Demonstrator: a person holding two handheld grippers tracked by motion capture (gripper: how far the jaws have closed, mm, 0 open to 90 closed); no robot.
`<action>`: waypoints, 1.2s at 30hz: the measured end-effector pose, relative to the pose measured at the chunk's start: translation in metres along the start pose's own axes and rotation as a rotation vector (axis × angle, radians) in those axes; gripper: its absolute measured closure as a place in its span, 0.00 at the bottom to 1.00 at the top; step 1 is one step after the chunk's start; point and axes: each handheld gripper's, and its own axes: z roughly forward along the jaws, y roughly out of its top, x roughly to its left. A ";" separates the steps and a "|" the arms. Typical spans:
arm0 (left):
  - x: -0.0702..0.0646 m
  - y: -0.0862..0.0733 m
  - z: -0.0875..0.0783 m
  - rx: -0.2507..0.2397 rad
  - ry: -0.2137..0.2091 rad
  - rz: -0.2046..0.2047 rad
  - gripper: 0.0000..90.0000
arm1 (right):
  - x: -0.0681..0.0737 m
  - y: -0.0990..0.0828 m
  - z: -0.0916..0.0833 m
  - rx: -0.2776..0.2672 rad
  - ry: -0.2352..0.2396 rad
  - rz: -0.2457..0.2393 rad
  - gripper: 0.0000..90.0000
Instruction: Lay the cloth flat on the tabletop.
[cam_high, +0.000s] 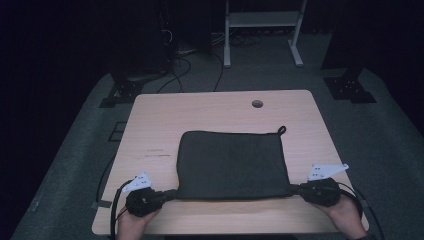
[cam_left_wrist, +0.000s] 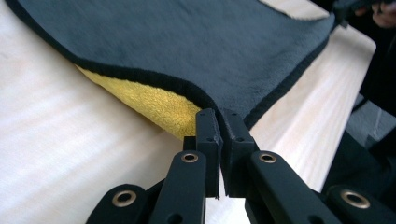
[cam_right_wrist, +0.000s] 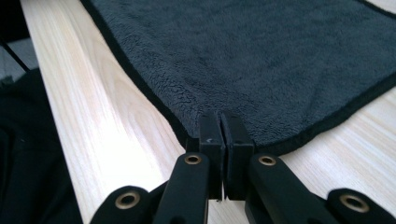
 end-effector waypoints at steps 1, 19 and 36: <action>-0.002 -0.002 0.001 0.015 -0.004 -0.003 0.96 | 0.000 -0.001 0.000 0.008 -0.003 -0.003 0.98; -0.007 -0.014 -0.004 0.063 0.072 -0.008 0.71 | 0.003 -0.017 0.003 0.035 -0.010 0.020 0.70; 0.019 0.003 -0.004 0.001 0.249 0.015 0.17 | -0.042 -0.016 0.011 -0.091 -0.296 0.183 0.13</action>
